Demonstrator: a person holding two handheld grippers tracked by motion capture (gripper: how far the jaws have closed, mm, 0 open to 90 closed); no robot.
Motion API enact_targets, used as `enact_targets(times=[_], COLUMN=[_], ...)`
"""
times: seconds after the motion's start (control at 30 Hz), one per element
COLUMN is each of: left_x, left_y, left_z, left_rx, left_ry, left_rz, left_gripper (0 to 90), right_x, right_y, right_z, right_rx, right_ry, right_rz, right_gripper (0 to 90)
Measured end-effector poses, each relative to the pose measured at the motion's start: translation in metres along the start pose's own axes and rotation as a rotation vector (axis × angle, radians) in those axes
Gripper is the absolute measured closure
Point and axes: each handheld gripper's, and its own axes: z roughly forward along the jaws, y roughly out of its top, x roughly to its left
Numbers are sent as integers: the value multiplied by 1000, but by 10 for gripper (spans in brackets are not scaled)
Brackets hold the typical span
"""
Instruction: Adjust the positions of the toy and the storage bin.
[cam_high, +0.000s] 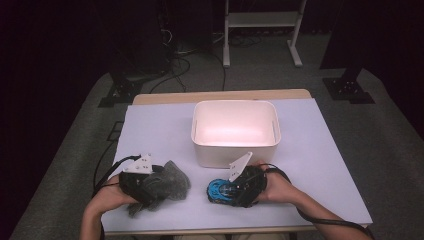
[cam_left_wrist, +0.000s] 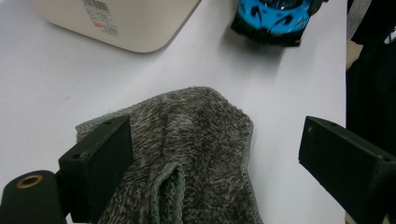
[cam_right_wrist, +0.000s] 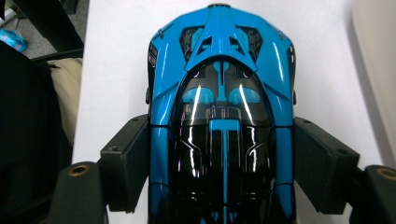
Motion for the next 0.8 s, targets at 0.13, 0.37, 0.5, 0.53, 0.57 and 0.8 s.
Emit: enact_targets(times=[0.13,0.37,0.5,0.53,0.57,0.8], left_x=[1,0,0,0,0,0], left_y=[-1,0,-1,-1,-1,-1], left_z=[0,2,1,1,1,0], left_rx=[-1,2,3,3,1,-4], left_ry=[0,-4,-4,-4,-4,-1], left_rz=[-5,-4,-3,-4,-7,-8], left_gripper=[92,92,92,92,92,91], right_x=[3,7,7,8,9,12], right_y=[-1,-6,-10,-11,-12,-16], right_z=[7,12,13,13,13,14], right_rx=[7,5,0,-9,-12,-27], right_ry=[-13,-39,-37,-40,-40,-65], right_rz=[-11,-26,-7,-7,-8,-8], right_gripper=[256,242,219,208,192,171])
